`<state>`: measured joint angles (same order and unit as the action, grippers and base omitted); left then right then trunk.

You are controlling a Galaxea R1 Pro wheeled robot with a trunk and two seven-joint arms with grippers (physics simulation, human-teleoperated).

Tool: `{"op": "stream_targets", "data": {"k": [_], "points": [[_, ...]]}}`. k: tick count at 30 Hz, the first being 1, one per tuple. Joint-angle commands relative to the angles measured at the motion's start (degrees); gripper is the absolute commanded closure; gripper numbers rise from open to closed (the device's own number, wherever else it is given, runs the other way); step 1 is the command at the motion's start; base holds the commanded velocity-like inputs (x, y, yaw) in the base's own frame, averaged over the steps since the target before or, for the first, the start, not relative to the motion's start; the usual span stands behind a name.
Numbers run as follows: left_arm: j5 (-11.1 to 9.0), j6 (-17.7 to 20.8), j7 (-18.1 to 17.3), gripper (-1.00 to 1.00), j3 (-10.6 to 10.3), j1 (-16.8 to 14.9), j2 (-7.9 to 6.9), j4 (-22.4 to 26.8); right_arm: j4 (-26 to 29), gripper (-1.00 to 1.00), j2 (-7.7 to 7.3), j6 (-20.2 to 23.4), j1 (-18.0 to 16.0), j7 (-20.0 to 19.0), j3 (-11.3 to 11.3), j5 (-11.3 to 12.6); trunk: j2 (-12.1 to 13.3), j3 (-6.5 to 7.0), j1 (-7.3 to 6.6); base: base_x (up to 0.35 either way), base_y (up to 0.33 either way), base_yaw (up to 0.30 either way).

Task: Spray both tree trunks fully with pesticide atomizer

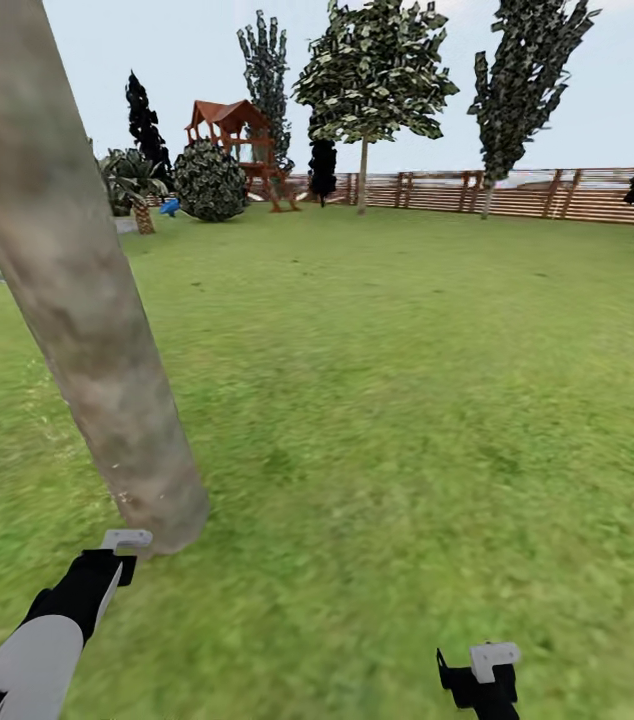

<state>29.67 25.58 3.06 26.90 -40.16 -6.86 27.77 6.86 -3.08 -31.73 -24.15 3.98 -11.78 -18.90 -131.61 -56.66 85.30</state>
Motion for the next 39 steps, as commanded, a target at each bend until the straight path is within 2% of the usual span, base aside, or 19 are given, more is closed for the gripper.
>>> {"op": "stream_targets", "data": {"k": [1,10,13,20,24,32,39], "points": [[0.0,0.0,0.0,1.00,0.0,0.0,-0.04,0.0,0.0,-1.00,0.00,0.0,0.0,0.0,0.0,0.0,0.0,0.00,0.00,0.204,-0.211,0.124],[0.0,-0.5,-0.1,1.00,0.1,0.0,0.00,0.0,0.0,-1.00,0.00,0.0,0.0,0.0,0.0,0.0,0.0,0.00,0.00,0.240,-0.183,0.044],[-0.1,-6.2,0.1,1.00,0.3,0.0,-0.01,-0.2,0.0,-1.00,0.00,0.0,0.0,0.0,0.0,0.0,0.0,0.00,0.00,-0.053,-0.226,0.255],[-0.1,-6.4,0.1,1.00,0.3,0.0,0.00,-0.2,0.0,-1.00,0.00,0.0,0.0,0.0,0.0,0.0,0.0,0.00,0.00,-0.252,-0.182,0.277],[-0.1,-6.4,0.1,1.00,0.3,0.0,0.00,-0.2,0.0,-1.00,0.00,0.0,0.0,0.0,0.0,0.0,0.0,0.00,0.00,-0.031,-0.264,0.247],[-0.1,-6.4,0.1,1.00,0.3,0.0,0.04,-0.2,0.0,-1.00,0.00,0.0,0.0,0.0,0.0,0.0,0.0,0.00,0.00,0.087,-0.272,0.043],[-0.1,-6.4,0.1,1.00,0.3,0.0,0.09,-0.2,0.0,-1.00,0.00,0.0,0.0,0.0,0.0,0.0,0.0,0.00,0.00,0.145,-0.261,0.249]]}}
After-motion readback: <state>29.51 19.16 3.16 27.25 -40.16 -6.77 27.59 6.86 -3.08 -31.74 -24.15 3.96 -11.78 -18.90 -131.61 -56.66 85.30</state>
